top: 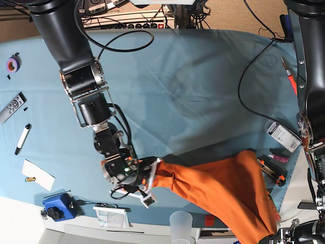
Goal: Layout the t-shirt on the table in an organized manner, then fold the t-shirt properly
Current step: 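Lower the shirt with both grippers, laying it flat on the table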
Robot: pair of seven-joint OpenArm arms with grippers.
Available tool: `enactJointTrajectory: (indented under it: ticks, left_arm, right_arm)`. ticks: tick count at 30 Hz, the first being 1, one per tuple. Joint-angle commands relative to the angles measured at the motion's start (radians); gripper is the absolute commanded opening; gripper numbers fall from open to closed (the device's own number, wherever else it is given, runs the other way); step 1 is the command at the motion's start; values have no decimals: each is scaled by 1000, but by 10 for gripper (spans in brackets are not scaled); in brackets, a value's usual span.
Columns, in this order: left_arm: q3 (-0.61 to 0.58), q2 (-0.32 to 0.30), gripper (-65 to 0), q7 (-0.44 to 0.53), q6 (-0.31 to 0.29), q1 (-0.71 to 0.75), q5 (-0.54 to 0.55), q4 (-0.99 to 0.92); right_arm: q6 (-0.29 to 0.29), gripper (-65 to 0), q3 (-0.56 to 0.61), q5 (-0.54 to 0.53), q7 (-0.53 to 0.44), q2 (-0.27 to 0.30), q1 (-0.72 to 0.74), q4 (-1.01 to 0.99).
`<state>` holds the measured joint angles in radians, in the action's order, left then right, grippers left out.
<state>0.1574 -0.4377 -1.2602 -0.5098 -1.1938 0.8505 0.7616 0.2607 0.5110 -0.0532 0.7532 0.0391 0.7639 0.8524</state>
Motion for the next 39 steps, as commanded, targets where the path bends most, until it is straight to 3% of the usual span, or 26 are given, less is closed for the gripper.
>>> enactJointTrajectory:
  ticks: [1,8,16,19,28,30,33,39]
  left_arm:
    - [2,-6,-650,19,-4,-44,26,19]
    - [2,-6,-650,17,-5,-44,25,19]
    - [2,-5,-650,11,-5,-27,28,19]
    - [2,-5,-650,11,-8,-13,42,19]
    - [2,-6,-650,-34,-8,-1,89,19]
    - [2,-6,-650,-74,-8,0,124,19]
    - [2,-6,-650,-116,-19,0,159,19]
    - [2,-11,-650,-136,-27,0,161,19]
  right_arm:
    - [-20,-465,-19,11,-19,-13,33,17]
    - [-19,-463,-216,107,1,-110,-5,17]
    - [-19,-463,-422,107,-27,-128,-33,17]
    - [-18,-463,-457,101,-74,-127,-54,17]
    - [-36,-464,-459,50,-79,-128,-71,17]
    - [-63,-492,-459,50,-79,-128,-71,17]
    - [-91,-641,-459,55,-73,-128,-71,17]
    - [-105,-650,-459,77,-62,-128,-68,18]
